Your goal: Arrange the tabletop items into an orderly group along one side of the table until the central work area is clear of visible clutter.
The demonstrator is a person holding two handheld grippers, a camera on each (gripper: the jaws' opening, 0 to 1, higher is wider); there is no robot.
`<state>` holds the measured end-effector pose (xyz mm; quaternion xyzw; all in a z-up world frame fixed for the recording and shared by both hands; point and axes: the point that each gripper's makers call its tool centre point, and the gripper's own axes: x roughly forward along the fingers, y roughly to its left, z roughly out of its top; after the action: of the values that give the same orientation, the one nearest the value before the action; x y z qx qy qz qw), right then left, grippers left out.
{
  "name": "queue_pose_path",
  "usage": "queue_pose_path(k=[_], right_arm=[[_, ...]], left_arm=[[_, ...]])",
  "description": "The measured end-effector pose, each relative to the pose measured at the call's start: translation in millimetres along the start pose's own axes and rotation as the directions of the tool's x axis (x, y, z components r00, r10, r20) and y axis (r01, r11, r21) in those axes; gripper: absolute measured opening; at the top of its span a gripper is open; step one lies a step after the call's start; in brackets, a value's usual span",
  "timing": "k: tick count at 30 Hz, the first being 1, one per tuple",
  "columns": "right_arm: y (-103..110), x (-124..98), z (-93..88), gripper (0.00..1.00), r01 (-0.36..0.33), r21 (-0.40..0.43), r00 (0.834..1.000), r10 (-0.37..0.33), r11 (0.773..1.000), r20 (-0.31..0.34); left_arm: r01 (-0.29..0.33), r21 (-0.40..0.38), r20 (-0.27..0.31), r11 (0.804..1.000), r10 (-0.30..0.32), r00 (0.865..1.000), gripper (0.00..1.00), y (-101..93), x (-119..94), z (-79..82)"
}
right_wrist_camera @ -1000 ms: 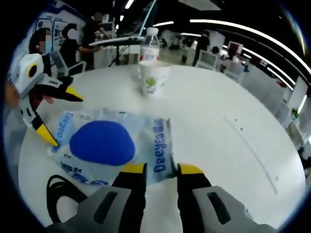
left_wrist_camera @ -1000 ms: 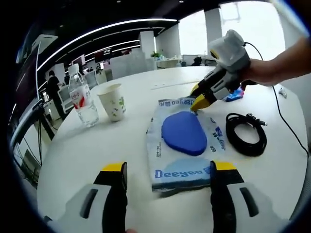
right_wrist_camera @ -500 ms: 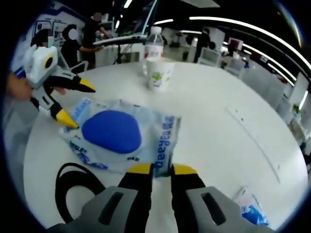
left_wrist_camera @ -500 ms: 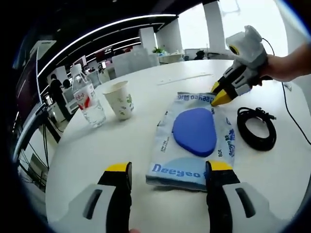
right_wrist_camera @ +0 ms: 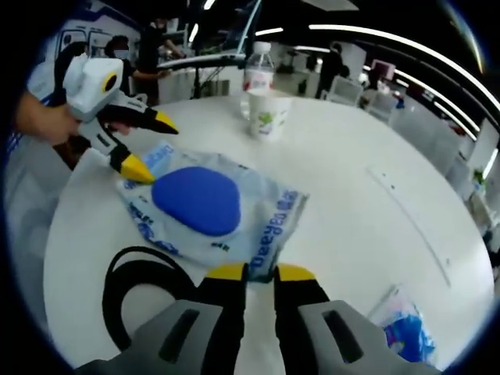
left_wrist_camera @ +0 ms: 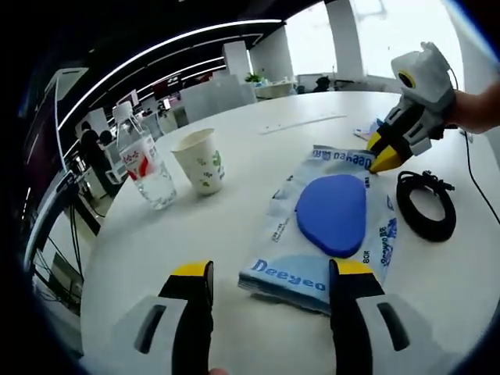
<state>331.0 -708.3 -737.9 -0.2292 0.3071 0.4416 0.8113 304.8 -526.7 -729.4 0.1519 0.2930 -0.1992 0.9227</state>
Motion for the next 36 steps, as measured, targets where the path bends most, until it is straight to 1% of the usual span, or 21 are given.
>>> queue_pose_path(k=[3,7,9,12,14,17,21,24,26,29,31,32,36], right_arm=[[5,-2,-0.8,0.09,-0.01,-0.01,1.0,0.01,1.0,-0.008],[6,-4,-2.1,0.09,-0.021,-0.005,1.0,0.021,1.0,-0.016],[7,-5,-2.8,0.1,-0.021,-0.014,0.999,0.021,1.0,-0.024],[5,-6,-2.1,0.12,-0.014,-0.03,0.999,0.013,0.999,-0.03],[4,-7,0.4,0.13,-0.007,-0.029,1.0,0.006,1.0,-0.027],[2,-8,4.6,0.15,0.0,-0.019,1.0,0.0,1.0,-0.016],[2,-8,6.4,0.17,0.001,-0.001,1.0,-0.001,1.0,-0.013],[2,-7,6.9,0.21,0.007,0.012,1.0,-0.006,1.0,-0.019],[2,-9,9.7,0.23,0.015,0.013,1.0,-0.015,1.0,-0.014],[0,-10,11.3,0.23,0.021,0.024,1.0,-0.02,0.999,-0.012],[-1,-9,11.4,0.23,0.024,0.038,1.0,-0.024,0.999,-0.014],[-1,-9,11.3,0.23,0.025,0.045,1.0,-0.024,0.999,-0.015],[-2,-9,9.8,0.21,0.026,0.062,0.999,-0.024,0.998,-0.031]], left_arm=[[0.0,0.019,-0.01,1.0,0.0,1.0,0.58,3.8,4,2.4],[0.0,0.011,-0.015,1.0,0.0,1.0,0.57,8.2,5,4.4],[0.002,-0.018,-0.016,1.0,-0.002,1.0,0.57,9.3,5,3.6],[0.005,-0.052,0.0,0.999,-0.005,1.0,0.56,7.9,0,6.3],[0.005,-0.062,0.008,0.998,-0.005,1.0,0.56,6.5,-3,8.7],[0.005,-0.113,0.015,0.994,-0.004,1.0,0.56,3.2,-9,10.5],[0.006,-0.148,0.002,0.989,-0.006,1.0,0.53,-1.6,-16,6.6],[0.012,-0.152,-0.003,0.988,-0.012,1.0,0.52,-7.6,-20,3.5],[0.01,-0.152,-0.017,0.988,-0.013,1.0,0.51,-10.1,-21,0.7],[0.004,-0.18,-0.031,0.984,-0.01,0.999,0.47,-11.9,-22,-2.2],[0.028,-0.245,-0.053,0.969,-0.042,0.998,0.4,-21.0,-23,-7.6],[0.037,-0.261,-0.065,0.965,-0.056,0.996,0.38,-23.8,-22,-10.2],[0.033,-0.255,-0.078,0.966,-0.055,0.995,0.37,-27.4,-19,-12.6]])
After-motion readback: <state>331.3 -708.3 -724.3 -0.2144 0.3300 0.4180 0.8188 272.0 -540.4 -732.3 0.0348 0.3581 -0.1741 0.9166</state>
